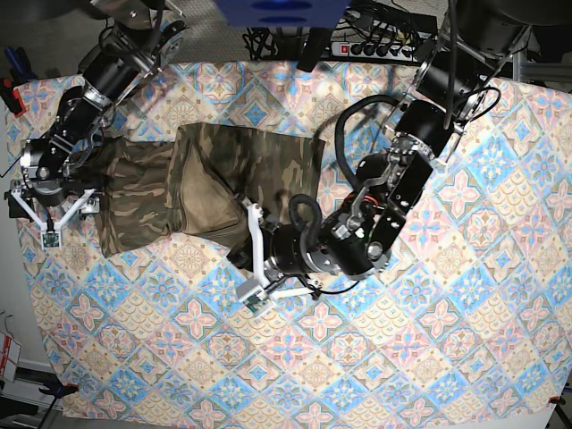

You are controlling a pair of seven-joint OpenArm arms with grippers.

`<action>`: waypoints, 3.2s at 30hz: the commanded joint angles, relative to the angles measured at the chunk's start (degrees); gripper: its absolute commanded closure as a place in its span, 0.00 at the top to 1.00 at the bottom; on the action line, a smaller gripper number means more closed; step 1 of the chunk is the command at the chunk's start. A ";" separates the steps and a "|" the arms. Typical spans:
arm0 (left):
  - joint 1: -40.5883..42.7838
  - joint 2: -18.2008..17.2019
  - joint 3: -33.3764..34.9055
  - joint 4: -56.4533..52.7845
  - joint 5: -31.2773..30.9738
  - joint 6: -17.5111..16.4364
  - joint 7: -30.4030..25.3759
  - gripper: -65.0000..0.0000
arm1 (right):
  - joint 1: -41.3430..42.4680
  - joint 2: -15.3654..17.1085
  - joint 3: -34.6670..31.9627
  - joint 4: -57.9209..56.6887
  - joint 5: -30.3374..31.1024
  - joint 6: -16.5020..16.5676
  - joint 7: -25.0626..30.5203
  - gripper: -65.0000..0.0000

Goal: Fold the T-shirt properly
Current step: 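Release the folded end with the left gripper and press it flat, then grasp the shirt's folded end with the right gripper and lift it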

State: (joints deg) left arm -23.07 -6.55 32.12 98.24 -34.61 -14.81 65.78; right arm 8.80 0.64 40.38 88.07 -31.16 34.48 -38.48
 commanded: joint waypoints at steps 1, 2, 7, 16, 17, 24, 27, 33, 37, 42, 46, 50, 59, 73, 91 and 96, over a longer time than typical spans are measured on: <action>-0.53 -0.62 -2.01 2.12 -0.33 -0.01 0.73 0.00 | 1.18 0.98 0.98 1.03 1.93 -0.50 -0.42 0.91; -0.18 -1.23 -3.50 3.35 -0.33 -0.01 1.96 0.00 | 1.44 1.07 1.95 1.03 4.74 -0.15 -2.44 0.91; 1.75 -5.19 -7.28 6.95 -0.33 -0.01 6.09 0.00 | 4.52 5.38 7.84 -1.26 18.45 5.52 -15.19 0.91; 4.65 -7.92 -8.43 7.04 -0.33 -0.01 5.83 0.00 | 7.51 13.55 13.03 -23.94 28.74 5.52 -13.70 0.91; 4.65 -7.92 -8.43 6.95 -0.33 -0.01 5.91 0.00 | 7.51 14.17 13.03 -25.87 30.23 5.52 -13.61 0.91; 4.56 -7.92 -8.43 6.86 -0.33 -0.01 5.65 0.00 | 7.25 18.48 12.85 -38.18 41.40 5.52 -13.87 0.91; 4.56 -7.92 -8.43 6.86 -0.33 -0.01 5.83 0.00 | 7.25 18.74 12.85 -41.61 41.66 5.52 -13.08 0.91; 4.56 -7.92 -8.43 6.86 -0.33 -0.01 5.65 0.00 | 7.25 18.65 12.76 -44.07 41.84 5.52 -15.10 0.91; 4.39 -7.83 -8.43 6.69 -0.25 -0.01 5.65 0.00 | 7.16 15.57 10.65 -43.55 41.84 5.52 -20.29 0.91; 4.30 -7.83 -8.43 6.60 -0.16 0.08 5.65 0.00 | 7.16 12.59 5.64 -43.37 41.84 5.52 -27.15 0.91; 4.48 -7.92 -8.43 6.51 -0.07 0.08 5.65 0.00 | 5.66 9.16 3.00 -39.85 41.84 5.52 -28.64 0.91; 5.44 -8.88 -8.07 6.51 3.62 0.08 5.65 0.00 | 2.24 5.03 1.51 -32.64 41.84 5.52 -32.42 0.91; 10.10 -8.97 -7.99 6.25 12.68 -0.18 5.65 0.00 | -0.49 1.51 -5.08 -20.95 41.84 5.52 -34.00 0.49; 13.53 -8.62 -7.90 1.24 13.73 -0.18 5.47 0.00 | 9.36 8.19 -5.17 -21.30 41.22 5.52 -34.00 0.00; 8.52 -2.11 0.36 -23.99 13.73 -0.18 -7.27 0.00 | 11.82 5.20 -20.20 -14.62 32.96 -0.33 -36.03 0.00; 6.15 -0.62 0.45 -27.16 13.82 -0.18 -7.45 0.00 | 7.07 4.41 -27.06 -1.70 32.96 -0.41 -37.26 0.00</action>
State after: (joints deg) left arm -15.59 -7.55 32.71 70.30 -20.51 -14.87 59.00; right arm 13.61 4.78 13.39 85.12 0.36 34.02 -77.87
